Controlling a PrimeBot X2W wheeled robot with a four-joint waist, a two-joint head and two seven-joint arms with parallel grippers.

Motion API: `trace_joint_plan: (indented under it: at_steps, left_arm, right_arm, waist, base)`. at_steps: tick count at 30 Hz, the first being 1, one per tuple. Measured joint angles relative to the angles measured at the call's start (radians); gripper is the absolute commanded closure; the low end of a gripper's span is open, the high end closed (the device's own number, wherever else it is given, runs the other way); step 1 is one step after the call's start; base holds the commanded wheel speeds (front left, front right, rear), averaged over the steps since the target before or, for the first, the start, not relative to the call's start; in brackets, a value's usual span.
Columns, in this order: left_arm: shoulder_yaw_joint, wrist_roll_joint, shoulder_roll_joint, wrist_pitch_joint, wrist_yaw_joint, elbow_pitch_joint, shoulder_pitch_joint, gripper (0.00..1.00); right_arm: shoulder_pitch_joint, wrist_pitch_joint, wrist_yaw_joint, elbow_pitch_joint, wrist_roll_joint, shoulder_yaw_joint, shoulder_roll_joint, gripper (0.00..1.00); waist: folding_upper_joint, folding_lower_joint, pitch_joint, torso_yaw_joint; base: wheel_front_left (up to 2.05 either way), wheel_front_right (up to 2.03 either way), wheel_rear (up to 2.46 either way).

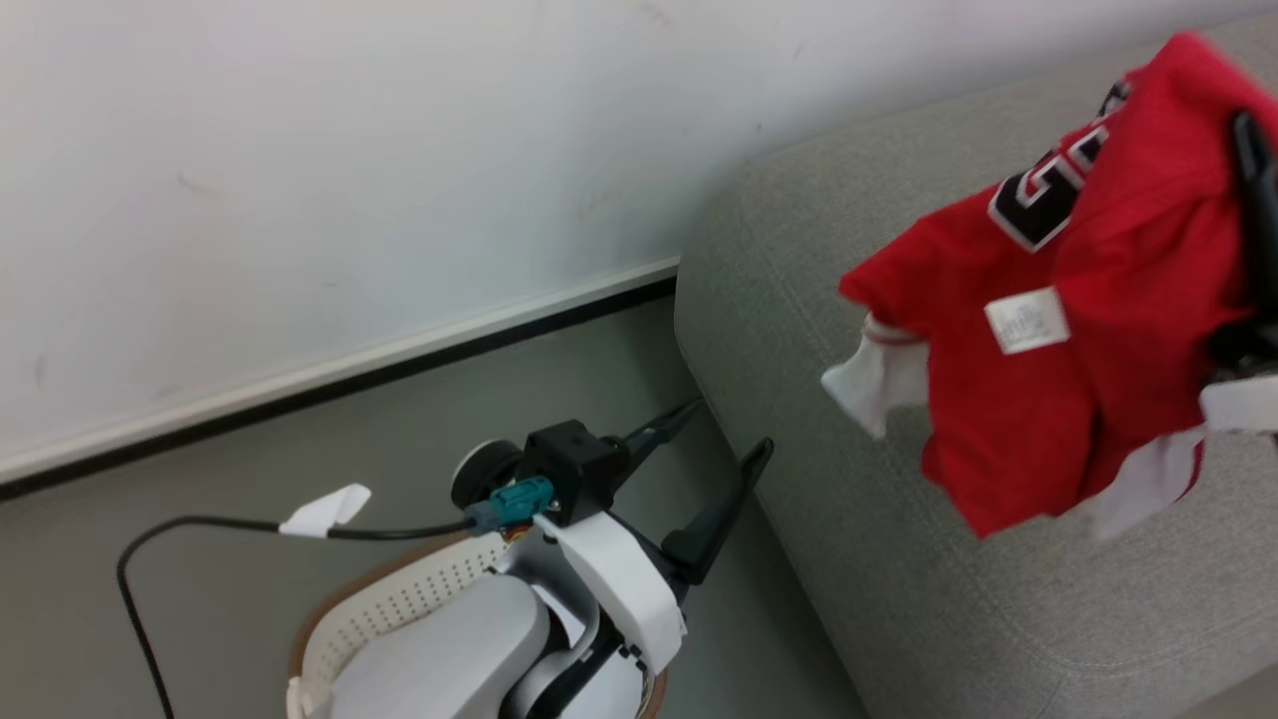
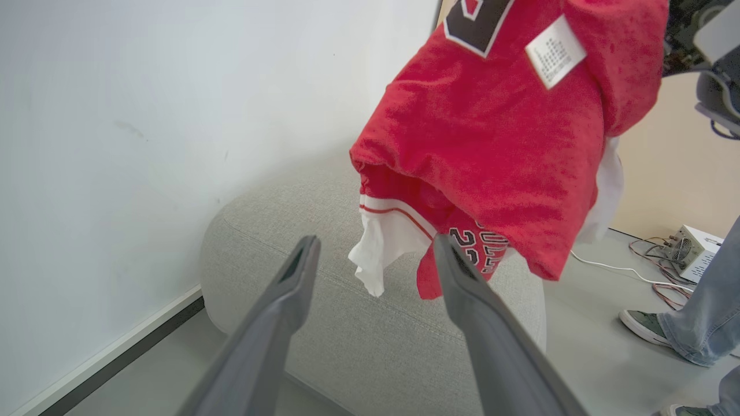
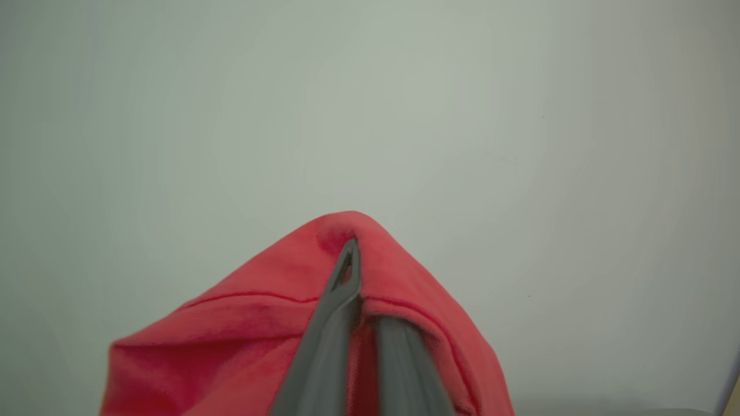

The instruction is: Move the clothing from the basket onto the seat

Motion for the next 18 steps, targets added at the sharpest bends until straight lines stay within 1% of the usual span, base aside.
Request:
trace_joint_plan:
  at_steps: [4,10,14,18]
  left_arm:
    - [-0.005,0.012,0.025,0.039,-0.006,-0.034,-0.043,0.0]
    - [-0.008,0.045,0.059,0.088,-0.016,-0.088,-0.113,0.0]
    - [-0.005,0.055,0.089,0.117,-0.02,-0.11,-0.146,0.0]
    - [-0.005,0.067,0.095,0.137,-0.025,-0.138,-0.183,0.0]
  right_arm:
    - [-0.075,0.001,0.0,-0.021,0.0,-0.087,-0.043,1.0]
    - [-0.149,0.017,0.0,-0.009,0.02,-0.26,-0.128,1.0]
    - [-0.199,0.044,0.0,0.016,0.041,-0.326,-0.176,1.0]
    - [-0.226,0.06,0.0,0.08,0.071,-0.405,-0.255,1.0]
  waist:
    - [0.0,0.0,0.078,0.017]
    - [0.0,0.0001,0.212,0.054]
    - [0.0,0.0002,0.303,0.083]
    - [0.0,0.0002,0.384,0.121]
  base:
    - [0.0,0.0,0.0]
    - [0.0,0.0,0.0]
    - [0.0,0.0,0.0]
    - [0.0,0.0,0.0]
